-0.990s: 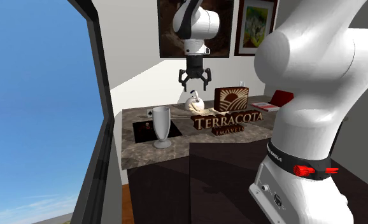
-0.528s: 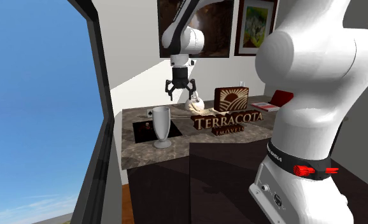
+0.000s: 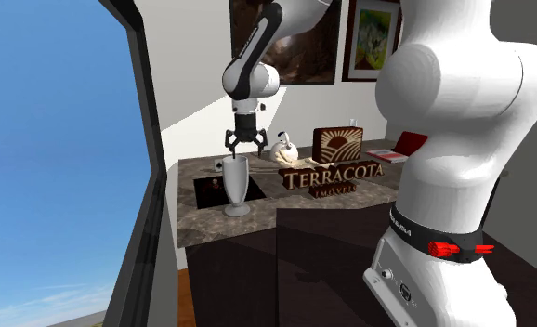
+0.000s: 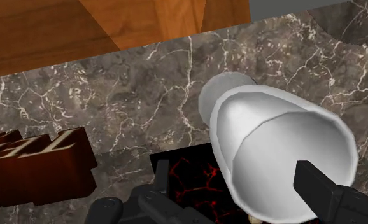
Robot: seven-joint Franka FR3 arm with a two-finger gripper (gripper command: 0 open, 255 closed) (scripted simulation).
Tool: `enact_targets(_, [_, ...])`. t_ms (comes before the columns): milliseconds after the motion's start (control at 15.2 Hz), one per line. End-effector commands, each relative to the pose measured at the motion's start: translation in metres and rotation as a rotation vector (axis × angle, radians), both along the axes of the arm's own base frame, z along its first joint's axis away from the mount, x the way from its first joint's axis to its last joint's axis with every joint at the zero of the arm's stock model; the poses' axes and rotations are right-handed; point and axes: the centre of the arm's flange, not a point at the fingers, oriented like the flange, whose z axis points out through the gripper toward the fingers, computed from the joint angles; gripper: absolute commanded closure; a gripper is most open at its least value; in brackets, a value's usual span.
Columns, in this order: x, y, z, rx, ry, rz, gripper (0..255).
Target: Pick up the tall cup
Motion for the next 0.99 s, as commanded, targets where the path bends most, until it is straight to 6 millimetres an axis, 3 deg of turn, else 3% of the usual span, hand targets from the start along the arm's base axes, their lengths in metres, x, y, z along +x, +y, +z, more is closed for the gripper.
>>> enact_targets(0, [0.000, 0.002, -0.012, 0.001, -0.001, 0.000, 0])
enact_targets(396, [0.000, 0.002, -0.036, 0.001, -0.001, 0.000, 0])
enact_targets(462, [0.001, 0.003, -0.036, 0.001, -0.001, 0.000, 255])
enact_targets(924, [0.000, 0.003, -0.037, 0.001, -0.001, 0.000, 255])
